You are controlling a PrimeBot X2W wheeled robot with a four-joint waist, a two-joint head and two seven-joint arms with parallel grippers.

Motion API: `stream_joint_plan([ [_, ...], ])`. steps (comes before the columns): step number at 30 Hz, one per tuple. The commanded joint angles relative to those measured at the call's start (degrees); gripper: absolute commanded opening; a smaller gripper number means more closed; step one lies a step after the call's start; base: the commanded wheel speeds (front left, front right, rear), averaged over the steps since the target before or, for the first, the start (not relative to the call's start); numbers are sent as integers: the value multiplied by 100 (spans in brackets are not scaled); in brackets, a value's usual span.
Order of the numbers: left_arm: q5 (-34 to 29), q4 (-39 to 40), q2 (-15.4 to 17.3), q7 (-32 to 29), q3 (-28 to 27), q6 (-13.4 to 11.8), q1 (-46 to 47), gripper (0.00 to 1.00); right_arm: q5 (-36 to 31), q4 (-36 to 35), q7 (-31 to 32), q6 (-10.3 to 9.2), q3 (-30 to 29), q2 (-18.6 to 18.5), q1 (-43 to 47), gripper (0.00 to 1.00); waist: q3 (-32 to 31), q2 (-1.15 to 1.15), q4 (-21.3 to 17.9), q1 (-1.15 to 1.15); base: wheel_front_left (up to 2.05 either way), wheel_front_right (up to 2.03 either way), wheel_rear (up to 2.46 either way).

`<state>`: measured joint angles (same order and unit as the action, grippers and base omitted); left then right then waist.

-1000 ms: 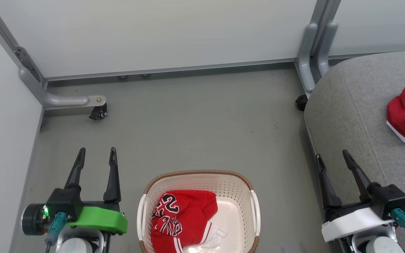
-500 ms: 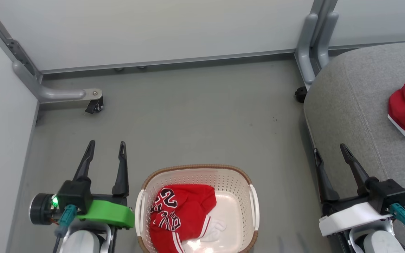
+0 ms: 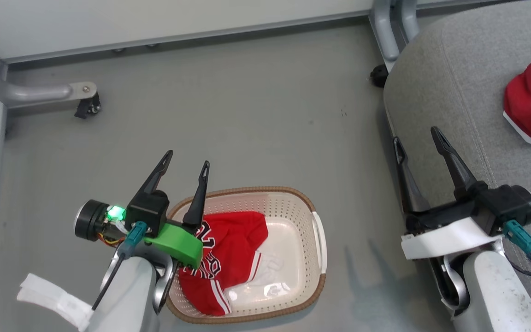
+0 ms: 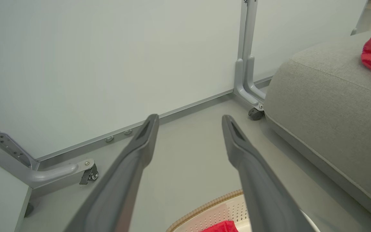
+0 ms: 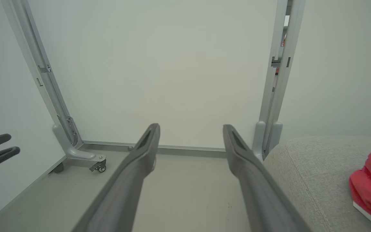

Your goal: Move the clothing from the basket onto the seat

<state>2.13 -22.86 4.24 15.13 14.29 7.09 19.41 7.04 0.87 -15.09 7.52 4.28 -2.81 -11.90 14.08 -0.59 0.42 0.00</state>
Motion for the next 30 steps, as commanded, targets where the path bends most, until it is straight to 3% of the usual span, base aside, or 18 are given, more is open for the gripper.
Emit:
stream_joint_plan([
  [1, -69, -176, 76, 1, 66, 26, 212, 100, 2, -45, -11, -6, 20, -14, -155, 100, 473, 59, -330, 0, 0, 0, 0],
  [15, -246, -1869, 547, 2, 751, 42, 1297, 100, 216, -277, -11, -6, 244, -13, -956, 100, 1788, 59, -896, 0, 0, 0, 0],
  [30, -551, -3873, 906, -3, 1326, 30, 2163, 100, 333, -470, -11, -6, 517, -12, -1633, 100, 2753, 59, -1306, 0, 0, 0, 0],
])
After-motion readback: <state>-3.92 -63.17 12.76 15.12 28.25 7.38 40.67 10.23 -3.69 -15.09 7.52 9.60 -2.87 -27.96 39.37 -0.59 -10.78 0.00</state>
